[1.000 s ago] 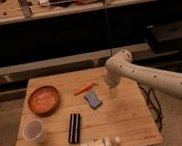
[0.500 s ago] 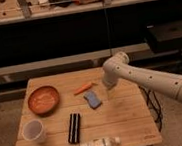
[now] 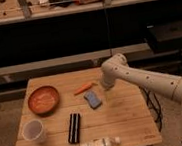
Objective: Place the white sponge in the ceramic bowl
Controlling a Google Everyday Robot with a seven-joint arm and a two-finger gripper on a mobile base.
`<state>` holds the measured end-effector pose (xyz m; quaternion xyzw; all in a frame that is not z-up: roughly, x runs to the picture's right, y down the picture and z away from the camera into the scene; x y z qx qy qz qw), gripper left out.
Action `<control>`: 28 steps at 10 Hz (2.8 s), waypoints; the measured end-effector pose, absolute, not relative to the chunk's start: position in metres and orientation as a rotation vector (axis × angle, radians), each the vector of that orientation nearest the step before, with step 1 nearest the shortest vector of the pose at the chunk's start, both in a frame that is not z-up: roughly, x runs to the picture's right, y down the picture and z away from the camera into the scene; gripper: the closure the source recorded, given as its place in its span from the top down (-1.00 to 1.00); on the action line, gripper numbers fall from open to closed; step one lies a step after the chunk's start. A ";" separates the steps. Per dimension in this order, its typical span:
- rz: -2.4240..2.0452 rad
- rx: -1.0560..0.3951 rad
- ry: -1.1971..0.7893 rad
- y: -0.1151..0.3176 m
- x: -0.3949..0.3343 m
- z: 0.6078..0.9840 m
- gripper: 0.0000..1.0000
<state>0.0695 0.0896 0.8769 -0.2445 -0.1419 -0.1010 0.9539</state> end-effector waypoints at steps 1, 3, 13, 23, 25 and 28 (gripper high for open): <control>-0.202 -0.504 -0.294 0.092 0.068 0.880 0.60; -0.201 -0.512 -0.304 0.095 0.063 0.883 0.60; -0.189 -0.573 -0.325 0.107 0.054 0.898 0.60; -0.212 -0.615 -0.343 0.115 0.038 0.905 0.60; -0.207 -0.624 -0.344 0.116 0.037 0.907 0.60; -0.203 -0.636 -0.346 0.117 0.036 0.910 0.60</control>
